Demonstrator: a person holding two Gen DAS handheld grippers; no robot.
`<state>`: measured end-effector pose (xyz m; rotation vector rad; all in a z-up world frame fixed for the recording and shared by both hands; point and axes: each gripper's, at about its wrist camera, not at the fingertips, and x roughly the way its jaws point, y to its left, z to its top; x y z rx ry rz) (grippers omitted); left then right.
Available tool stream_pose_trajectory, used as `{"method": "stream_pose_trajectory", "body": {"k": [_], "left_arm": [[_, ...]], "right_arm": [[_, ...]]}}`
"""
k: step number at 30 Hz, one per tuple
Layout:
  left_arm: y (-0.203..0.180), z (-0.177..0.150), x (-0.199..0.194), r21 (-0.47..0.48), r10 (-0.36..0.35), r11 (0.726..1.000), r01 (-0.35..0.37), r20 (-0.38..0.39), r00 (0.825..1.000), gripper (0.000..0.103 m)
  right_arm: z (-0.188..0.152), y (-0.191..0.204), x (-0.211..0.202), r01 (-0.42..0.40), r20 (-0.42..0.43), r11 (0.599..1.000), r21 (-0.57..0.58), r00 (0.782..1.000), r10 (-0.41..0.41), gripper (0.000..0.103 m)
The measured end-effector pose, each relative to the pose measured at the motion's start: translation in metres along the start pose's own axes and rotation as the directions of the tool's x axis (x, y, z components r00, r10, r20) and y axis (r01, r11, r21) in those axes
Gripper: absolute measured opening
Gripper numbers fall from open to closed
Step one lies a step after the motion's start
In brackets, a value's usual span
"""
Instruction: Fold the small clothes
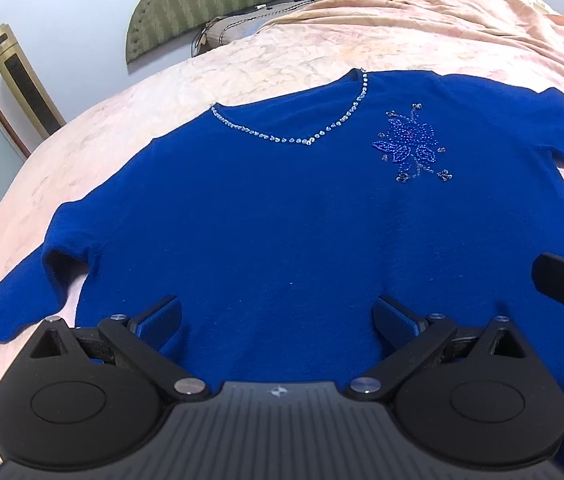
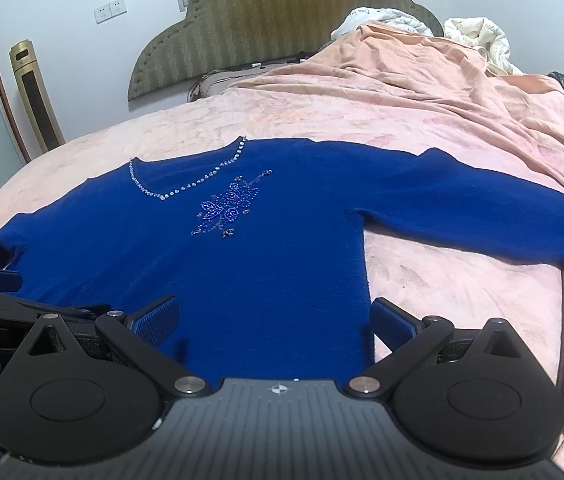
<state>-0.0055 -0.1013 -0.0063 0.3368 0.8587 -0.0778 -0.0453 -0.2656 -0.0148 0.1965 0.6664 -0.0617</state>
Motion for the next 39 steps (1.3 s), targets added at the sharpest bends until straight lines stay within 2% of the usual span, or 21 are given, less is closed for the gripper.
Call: {"method": "stream_pose_trajectory", "body": {"k": [9, 15, 21, 25, 27, 29, 32, 33, 34, 39], "left_arm": [[-0.004, 0.002, 0.0, -0.011, 0.003, 1.0, -0.003, -0.007, 1.0, 0.103], [-0.009, 0.006, -0.006, -0.003, -0.022, 1.0, 0.022, 0.027, 0.999, 0.103], [-0.02, 0.009, -0.011, 0.034, -0.054, 0.998, 0.052, 0.035, 0.998, 0.103], [-0.023, 0.009, -0.011, 0.041, -0.074, 0.997, 0.072, 0.027, 0.997, 0.103], [-0.023, 0.009, -0.011, 0.039, -0.073, 0.997, 0.072, 0.027, 0.997, 0.103], [-0.022, 0.009, -0.012, 0.034, -0.078, 0.996, 0.077, 0.024, 0.997, 0.103], [-0.022, 0.008, -0.011, 0.032, -0.088, 0.996, 0.088, 0.017, 0.996, 0.103], [-0.022, 0.008, -0.01, 0.035, -0.089, 0.995, 0.088, 0.014, 0.996, 0.103], [-0.023, 0.008, -0.01, 0.039, -0.088, 0.995, 0.088, 0.013, 0.996, 0.103], [-0.029, 0.008, -0.007, 0.057, -0.077, 0.995, 0.077, 0.005, 0.997, 0.103]], "right_arm": [[0.002, -0.008, -0.005, -0.011, 0.01, 1.0, 0.015, 1.0, 0.01, 0.103], [0.004, -0.014, -0.009, -0.027, 0.026, 0.999, 0.047, 0.999, 0.025, 0.103], [0.006, -0.025, -0.013, 0.005, 0.053, 0.999, 0.053, 0.999, -0.008, 0.102], [0.012, -0.048, -0.02, 0.052, 0.088, 0.996, 0.07, 0.994, -0.058, 0.097], [0.019, -0.07, -0.027, 0.13, 0.128, 0.989, 0.076, 0.982, -0.139, 0.096], [0.025, -0.096, -0.03, 0.229, 0.156, 0.97, 0.075, 0.958, -0.239, 0.095], [0.032, -0.138, -0.028, 0.41, 0.165, 0.911, 0.047, 0.896, -0.412, 0.091], [0.034, -0.154, -0.025, 0.459, 0.162, 0.888, 0.033, 0.874, -0.457, 0.091], [0.034, -0.168, -0.023, 0.487, 0.152, 0.873, 0.017, 0.862, -0.484, 0.09], [0.034, -0.212, 0.003, 0.509, 0.046, 0.857, -0.083, 0.861, -0.507, 0.082]]}}
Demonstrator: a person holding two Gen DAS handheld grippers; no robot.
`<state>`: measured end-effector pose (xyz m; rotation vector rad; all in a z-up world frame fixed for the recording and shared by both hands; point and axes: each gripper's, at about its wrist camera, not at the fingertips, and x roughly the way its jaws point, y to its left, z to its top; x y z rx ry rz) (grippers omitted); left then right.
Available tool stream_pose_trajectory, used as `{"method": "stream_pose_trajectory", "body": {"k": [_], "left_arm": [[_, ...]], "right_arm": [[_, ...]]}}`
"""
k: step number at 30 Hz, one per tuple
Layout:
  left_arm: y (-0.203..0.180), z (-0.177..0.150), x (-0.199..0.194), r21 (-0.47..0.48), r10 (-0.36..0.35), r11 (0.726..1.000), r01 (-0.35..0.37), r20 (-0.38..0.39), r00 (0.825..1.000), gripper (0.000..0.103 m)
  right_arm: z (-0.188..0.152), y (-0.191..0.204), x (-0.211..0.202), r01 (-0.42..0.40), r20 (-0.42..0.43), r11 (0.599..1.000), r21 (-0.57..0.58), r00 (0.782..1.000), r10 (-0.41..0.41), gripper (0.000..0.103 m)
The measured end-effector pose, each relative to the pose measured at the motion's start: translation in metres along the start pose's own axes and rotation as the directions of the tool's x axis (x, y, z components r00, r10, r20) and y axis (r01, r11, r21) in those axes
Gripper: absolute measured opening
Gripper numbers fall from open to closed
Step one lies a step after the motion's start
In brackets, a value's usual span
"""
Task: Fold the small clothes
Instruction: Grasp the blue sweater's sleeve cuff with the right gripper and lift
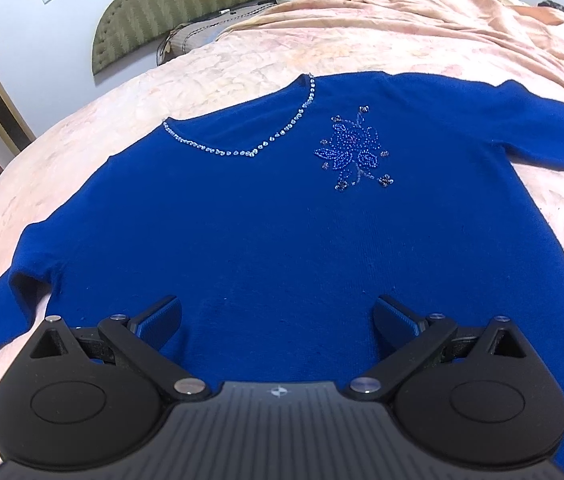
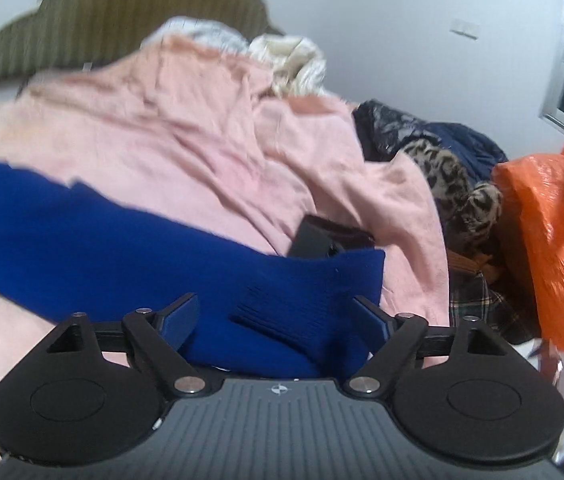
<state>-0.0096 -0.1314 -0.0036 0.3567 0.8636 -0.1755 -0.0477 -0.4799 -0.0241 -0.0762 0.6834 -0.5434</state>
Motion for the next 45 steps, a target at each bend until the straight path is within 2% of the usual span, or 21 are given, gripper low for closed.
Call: {"method": "stream_pose_trajectory", "body": {"k": [6, 7, 9, 10, 12, 14, 16, 18, 21, 23, 28, 32, 35, 38, 41, 45], "left_arm": [[-0.002, 0.001, 0.003, 0.008, 0.007, 1.0, -0.007, -0.004, 1.0, 0.103], [-0.002, 0.001, 0.003, 0.009, 0.007, 1.0, -0.007, -0.006, 1.0, 0.103], [-0.001, 0.001, 0.004, 0.01, 0.006, 1.0, -0.006, -0.008, 1.0, 0.103], [-0.001, 0.001, 0.005, 0.01, 0.006, 1.0, -0.006, -0.009, 1.0, 0.103], [0.0, 0.002, 0.006, 0.007, 0.007, 1.0, -0.007, -0.011, 1.0, 0.103], [0.002, 0.002, 0.007, 0.005, 0.005, 1.0, -0.005, -0.014, 1.0, 0.103], [0.004, 0.003, 0.007, 0.005, 0.007, 1.0, -0.006, -0.012, 1.0, 0.103], [0.007, 0.003, 0.007, 0.007, 0.013, 1.0, -0.013, -0.008, 1.0, 0.103], [0.017, 0.006, 0.008, -0.008, 0.034, 0.999, -0.034, -0.004, 0.999, 0.103], [0.027, 0.007, 0.009, -0.029, 0.04, 0.999, -0.041, -0.004, 0.999, 0.103], [0.054, 0.006, 0.012, -0.085, 0.059, 0.995, -0.06, -0.01, 0.998, 0.103], [0.077, 0.003, 0.018, -0.133, 0.076, 0.988, -0.079, -0.026, 0.997, 0.103], [0.092, 0.0, 0.022, -0.172, 0.075, 0.982, -0.082, -0.041, 0.996, 0.103], [0.106, -0.005, 0.025, -0.201, 0.068, 0.976, -0.077, -0.052, 0.996, 0.103], [0.115, -0.009, 0.027, -0.215, 0.07, 0.973, -0.081, -0.058, 0.996, 0.103], [0.122, -0.014, 0.029, -0.219, 0.081, 0.971, -0.094, -0.068, 0.994, 0.103]], "right_arm": [[0.006, -0.005, 0.022, -0.023, -0.044, 0.996, -0.089, 0.999, 0.019, 0.074], [0.007, -0.005, 0.026, -0.017, -0.05, 0.995, -0.096, 0.999, 0.012, 0.07], [0.009, -0.005, 0.031, -0.033, -0.066, 0.995, -0.091, 0.997, 0.027, 0.06], [0.009, -0.007, 0.032, -0.045, -0.07, 0.996, -0.073, 0.997, 0.04, 0.047], [0.011, -0.01, 0.033, -0.049, -0.064, 0.998, -0.04, 0.997, 0.047, 0.039], [0.013, -0.016, 0.03, -0.069, -0.047, 0.997, 0.018, 0.996, 0.07, 0.01], [0.015, -0.022, 0.029, -0.054, -0.035, 0.997, 0.061, 0.998, 0.056, 0.01], [0.015, -0.036, 0.024, -0.111, -0.015, 0.979, 0.168, 0.993, 0.116, 0.01], [0.019, -0.061, 0.014, -0.184, 0.05, 0.928, 0.325, 0.983, 0.177, 0.01], [0.025, -0.077, 0.004, -0.226, 0.112, 0.878, 0.422, 0.974, 0.197, 0.011], [0.055, -0.106, -0.026, -0.28, 0.272, 0.763, 0.582, 0.952, 0.142, 0.011], [0.089, -0.104, -0.056, -0.3, 0.395, 0.758, 0.58, 0.917, 0.061, 0.011], [0.107, -0.087, -0.071, -0.348, 0.463, 0.765, 0.542, 0.883, 0.073, 0.011], [0.119, -0.048, -0.07, -0.409, 0.469, 0.778, 0.478, 0.867, 0.168, 0.011], [0.124, 0.002, -0.062, -0.474, 0.437, 0.78, 0.409, 0.852, 0.289, 0.011], [0.126, 0.072, -0.05, -0.552, 0.378, 0.763, 0.338, 0.822, 0.427, 0.011]]}}
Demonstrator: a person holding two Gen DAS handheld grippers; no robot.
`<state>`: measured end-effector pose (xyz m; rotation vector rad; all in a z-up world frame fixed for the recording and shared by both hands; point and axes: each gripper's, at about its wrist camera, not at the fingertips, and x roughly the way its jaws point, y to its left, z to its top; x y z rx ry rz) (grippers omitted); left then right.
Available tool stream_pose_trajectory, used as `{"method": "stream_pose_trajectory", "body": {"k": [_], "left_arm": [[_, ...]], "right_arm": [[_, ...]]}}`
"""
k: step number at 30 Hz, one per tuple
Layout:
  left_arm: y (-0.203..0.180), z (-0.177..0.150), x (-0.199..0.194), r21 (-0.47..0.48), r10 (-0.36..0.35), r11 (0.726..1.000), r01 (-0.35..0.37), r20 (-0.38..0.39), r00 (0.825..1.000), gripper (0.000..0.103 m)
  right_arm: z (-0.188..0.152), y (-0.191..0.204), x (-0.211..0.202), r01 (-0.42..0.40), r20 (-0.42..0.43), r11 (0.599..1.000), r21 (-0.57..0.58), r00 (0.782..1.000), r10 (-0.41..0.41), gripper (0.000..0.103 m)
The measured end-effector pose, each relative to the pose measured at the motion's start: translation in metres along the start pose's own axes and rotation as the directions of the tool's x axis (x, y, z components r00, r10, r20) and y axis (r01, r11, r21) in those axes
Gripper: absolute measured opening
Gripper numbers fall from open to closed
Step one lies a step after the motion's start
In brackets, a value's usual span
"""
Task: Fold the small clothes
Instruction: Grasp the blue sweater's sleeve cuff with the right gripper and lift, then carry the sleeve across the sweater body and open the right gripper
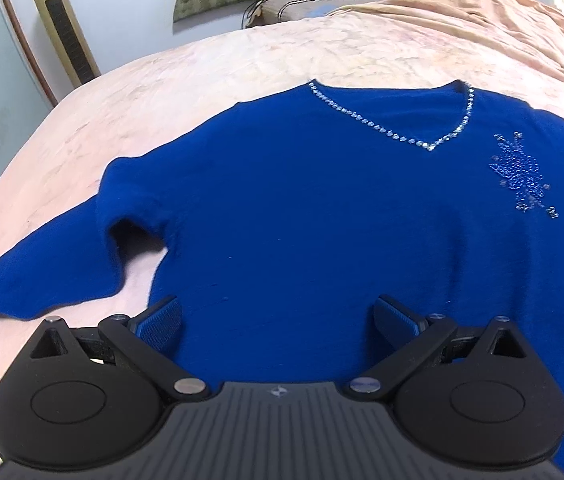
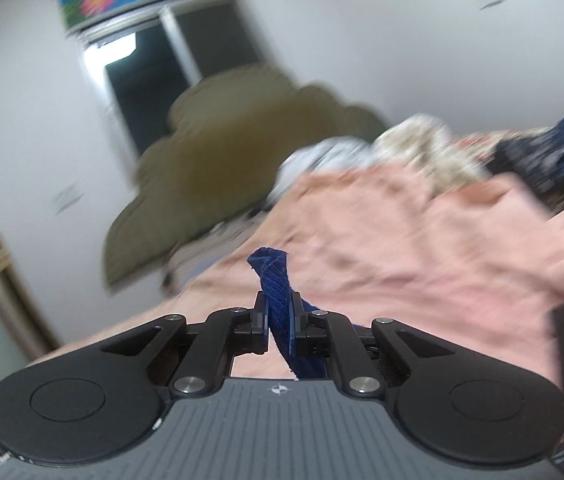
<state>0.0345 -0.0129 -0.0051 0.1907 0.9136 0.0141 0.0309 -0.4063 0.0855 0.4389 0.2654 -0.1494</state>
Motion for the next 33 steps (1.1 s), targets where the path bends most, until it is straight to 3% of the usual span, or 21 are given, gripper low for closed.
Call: {"method": "stream_pose_trajectory", "body": {"k": [4, 13, 18, 24, 33], "left_arm": [[0.007, -0.003, 0.001, -0.001, 0.005, 1.0, -0.005, 0.004, 1.0, 0.103], [0.025, -0.011, 0.0, 0.0, 0.03, 1.0, -0.03, 0.019, 0.999, 0.103], [0.043, -0.015, 0.002, -0.024, 0.046, 0.999, -0.046, 0.012, 0.999, 0.103], [0.057, -0.02, 0.009, -0.055, 0.05, 0.997, -0.051, -0.009, 0.999, 0.103], [0.06, -0.02, 0.007, -0.062, 0.052, 0.997, -0.053, -0.008, 0.999, 0.103]], "right_arm": [[-0.033, 0.049, 0.026, -0.084, -0.089, 0.996, -0.002, 0.992, 0.084, 0.011], [-0.085, 0.16, 0.06, -0.192, -0.177, 0.978, -0.08, 0.968, 0.176, 0.011], [-0.124, 0.215, 0.085, -0.257, -0.264, 0.959, -0.115, 0.939, 0.22, 0.011], [-0.163, 0.263, 0.104, -0.325, -0.367, 0.936, -0.134, 0.894, 0.258, 0.012], [-0.193, 0.294, 0.106, -0.392, -0.446, 0.909, -0.141, 0.845, 0.295, 0.012]]}}
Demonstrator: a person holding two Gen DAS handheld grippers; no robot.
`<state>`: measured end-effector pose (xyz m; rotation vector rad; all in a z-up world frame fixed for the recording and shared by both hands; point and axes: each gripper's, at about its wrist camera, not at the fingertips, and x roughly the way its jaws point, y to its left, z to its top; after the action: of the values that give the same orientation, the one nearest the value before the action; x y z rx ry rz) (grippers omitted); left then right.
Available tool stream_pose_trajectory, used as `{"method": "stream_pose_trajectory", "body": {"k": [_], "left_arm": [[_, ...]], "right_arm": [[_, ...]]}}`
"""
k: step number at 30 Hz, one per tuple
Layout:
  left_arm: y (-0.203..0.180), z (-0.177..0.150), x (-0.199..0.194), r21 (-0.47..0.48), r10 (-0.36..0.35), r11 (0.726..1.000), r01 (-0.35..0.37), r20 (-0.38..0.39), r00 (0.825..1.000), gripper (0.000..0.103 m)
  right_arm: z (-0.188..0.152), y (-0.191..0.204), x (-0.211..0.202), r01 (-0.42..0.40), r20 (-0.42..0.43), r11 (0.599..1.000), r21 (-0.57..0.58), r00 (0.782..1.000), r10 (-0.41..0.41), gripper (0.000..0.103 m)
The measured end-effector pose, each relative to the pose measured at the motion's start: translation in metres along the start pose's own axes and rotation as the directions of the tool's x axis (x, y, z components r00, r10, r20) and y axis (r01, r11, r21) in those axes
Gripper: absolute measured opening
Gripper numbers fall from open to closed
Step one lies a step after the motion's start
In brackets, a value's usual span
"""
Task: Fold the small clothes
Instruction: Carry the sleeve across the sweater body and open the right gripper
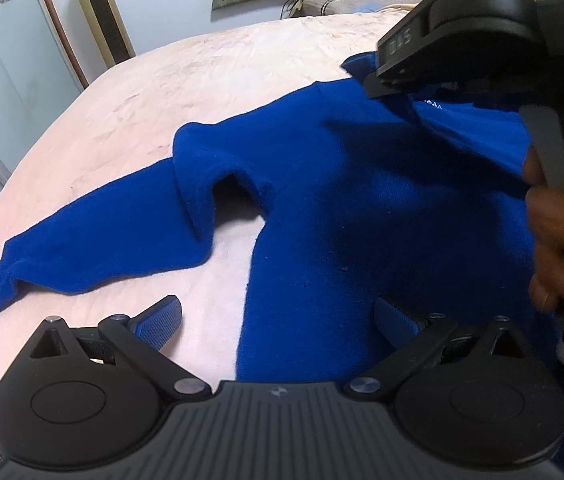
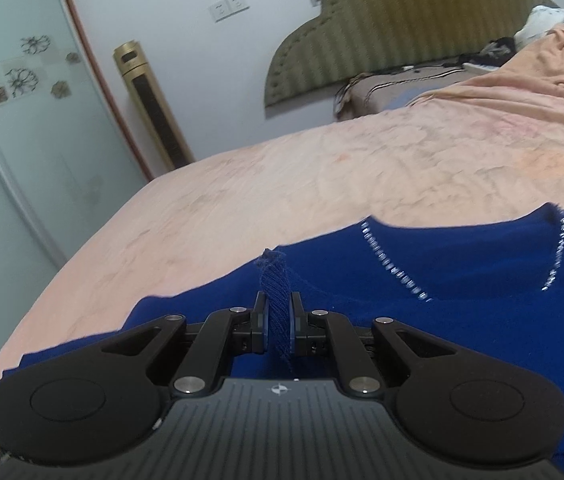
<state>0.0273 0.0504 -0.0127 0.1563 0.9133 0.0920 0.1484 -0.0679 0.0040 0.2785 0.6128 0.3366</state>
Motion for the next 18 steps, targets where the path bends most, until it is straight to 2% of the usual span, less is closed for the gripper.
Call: {"method": "stream_pose_trajectory", "body": {"k": [10, 13, 14, 16, 18], "left_arm": [[-0.001, 0.001, -0.003, 0.006, 0.02, 1.0, -0.02, -0.005, 1.0, 0.103], [-0.001, 0.001, -0.005, 0.017, 0.024, 1.0, -0.024, -0.002, 1.0, 0.103], [-0.001, 0.001, -0.007, 0.019, 0.027, 0.999, -0.027, 0.002, 1.0, 0.103], [0.002, 0.001, -0.008, 0.018, 0.034, 0.999, -0.034, 0.005, 0.999, 0.103], [0.006, 0.002, -0.009, 0.0, 0.032, 0.999, -0.032, 0.002, 0.999, 0.103]], "right_arm": [[0.01, 0.013, 0.002, -0.05, 0.01, 0.998, -0.034, 0.999, 0.05, 0.012], [0.011, 0.009, 0.018, -0.074, -0.066, 0.997, -0.002, 0.995, 0.074, 0.03], [0.01, 0.004, 0.019, -0.091, -0.096, 0.995, 0.028, 0.991, 0.093, 0.032], [0.007, -0.005, 0.006, -0.124, -0.075, 0.99, 0.068, 0.989, 0.129, 0.034], [0.008, -0.012, -0.015, -0.123, -0.021, 0.99, 0.07, 0.992, 0.125, 0.038]]}}
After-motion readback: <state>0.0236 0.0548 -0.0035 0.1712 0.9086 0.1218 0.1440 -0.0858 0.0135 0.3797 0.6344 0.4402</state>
